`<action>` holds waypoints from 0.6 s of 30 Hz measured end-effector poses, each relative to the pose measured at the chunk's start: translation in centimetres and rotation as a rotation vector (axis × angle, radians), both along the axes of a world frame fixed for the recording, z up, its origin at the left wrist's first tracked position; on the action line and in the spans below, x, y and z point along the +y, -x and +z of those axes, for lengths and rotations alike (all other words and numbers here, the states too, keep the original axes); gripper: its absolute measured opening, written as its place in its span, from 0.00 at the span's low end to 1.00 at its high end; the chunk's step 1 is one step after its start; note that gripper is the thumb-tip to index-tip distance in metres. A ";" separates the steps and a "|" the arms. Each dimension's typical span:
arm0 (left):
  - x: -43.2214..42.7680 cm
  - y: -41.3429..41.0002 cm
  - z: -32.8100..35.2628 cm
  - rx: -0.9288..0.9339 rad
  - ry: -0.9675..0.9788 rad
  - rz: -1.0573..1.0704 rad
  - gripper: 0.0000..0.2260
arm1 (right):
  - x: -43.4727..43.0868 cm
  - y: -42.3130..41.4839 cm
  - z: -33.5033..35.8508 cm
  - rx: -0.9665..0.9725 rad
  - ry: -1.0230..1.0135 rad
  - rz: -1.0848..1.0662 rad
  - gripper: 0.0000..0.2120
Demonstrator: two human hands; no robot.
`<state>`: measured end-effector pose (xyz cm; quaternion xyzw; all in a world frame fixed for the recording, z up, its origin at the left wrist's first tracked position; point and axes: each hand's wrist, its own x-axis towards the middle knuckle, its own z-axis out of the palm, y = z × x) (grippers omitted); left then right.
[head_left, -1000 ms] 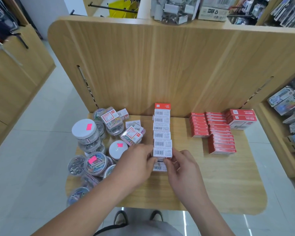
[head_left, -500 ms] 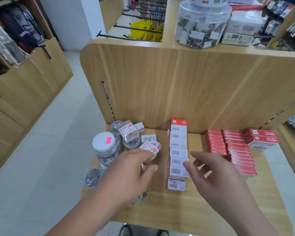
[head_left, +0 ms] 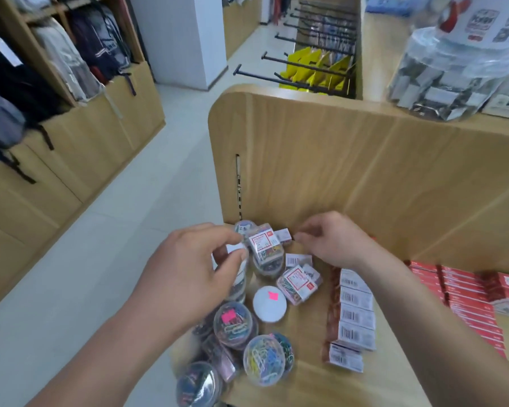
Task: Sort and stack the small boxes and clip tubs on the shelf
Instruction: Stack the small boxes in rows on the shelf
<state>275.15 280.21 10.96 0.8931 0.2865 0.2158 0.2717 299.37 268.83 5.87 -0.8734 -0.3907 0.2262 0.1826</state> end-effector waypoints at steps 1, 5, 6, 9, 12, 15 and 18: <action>0.3 0.0 -0.2 0.005 0.007 0.007 0.03 | 0.4 -0.5 -0.2 0.023 0.057 0.018 0.10; 0.8 -0.9 -0.7 0.023 0.022 -0.002 0.04 | 2.1 -0.8 -0.8 0.017 0.210 0.039 0.18; 0.8 -1.1 -0.7 0.027 0.022 -0.009 0.04 | 2.4 -0.5 -0.8 0.010 0.242 0.048 0.17; 0.7 -1.7 -0.8 0.048 0.011 -0.039 0.04 | 2.8 0.2 -0.9 0.034 0.303 0.028 0.14; 0.7 -2.2 -1.1 0.037 0.014 -0.056 0.05 | 3.1 0.5 -0.8 0.130 0.282 -0.024 0.15; 0.4 -2.3 -1.3 0.028 0.008 -0.072 0.05 | 3.4 1.1 -0.4 0.160 0.295 -0.041 0.12; 0.1 -2.3 -1.4 0.005 0.007 -0.069 0.04 | 3.5 1.7 -0.3 0.143 0.284 -0.072 0.09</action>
